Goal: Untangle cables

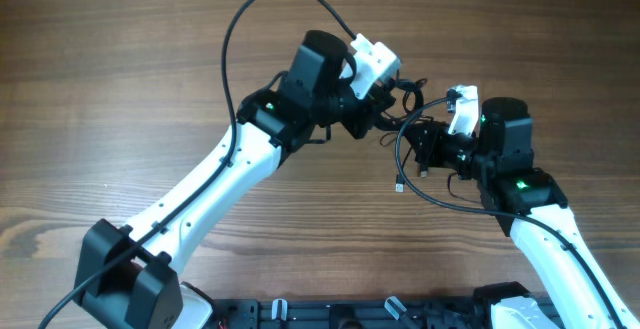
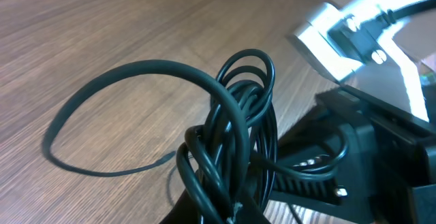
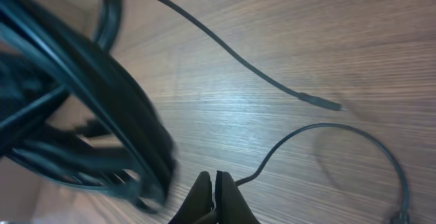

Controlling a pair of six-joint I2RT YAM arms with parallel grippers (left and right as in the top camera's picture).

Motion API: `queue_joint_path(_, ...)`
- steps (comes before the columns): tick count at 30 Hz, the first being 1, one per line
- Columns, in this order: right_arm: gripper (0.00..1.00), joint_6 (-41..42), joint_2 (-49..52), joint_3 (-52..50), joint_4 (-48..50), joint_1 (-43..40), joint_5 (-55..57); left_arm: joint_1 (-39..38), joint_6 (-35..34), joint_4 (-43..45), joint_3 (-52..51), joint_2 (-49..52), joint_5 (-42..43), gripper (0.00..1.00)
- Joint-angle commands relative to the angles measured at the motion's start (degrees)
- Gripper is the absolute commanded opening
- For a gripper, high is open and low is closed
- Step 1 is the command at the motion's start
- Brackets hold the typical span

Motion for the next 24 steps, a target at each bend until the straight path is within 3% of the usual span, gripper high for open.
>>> queue_joint_path(1, 0.04, 2.9, 0.4, 0.0, 1.0, -0.3, -2.2, -2.9, 2.5, 0.6, 0.3, -1.2, 2.1, 0.04)
queue_joint_path(6, 0.04, 1.1, 0.3, 0.0, -0.6, -0.3, -2.7, -4.2, 1.9, 0.5, 0.3, -1.2, -6.9, 0.04)
queue_joint_path(12, 0.04, -0.8, -1.0, 0.0, -3.3, -0.3, -10.3, -3.5, -4.9, 0.4, 0.3, -1.2, -19.6, 0.04)
queue_joint_path(24, 0.04, 0.7, -9.4, 0.0, 2.4, -0.3, -12.7, -3.4, -4.9, -2.1, 0.3, -1.0, -22.6, 0.04)
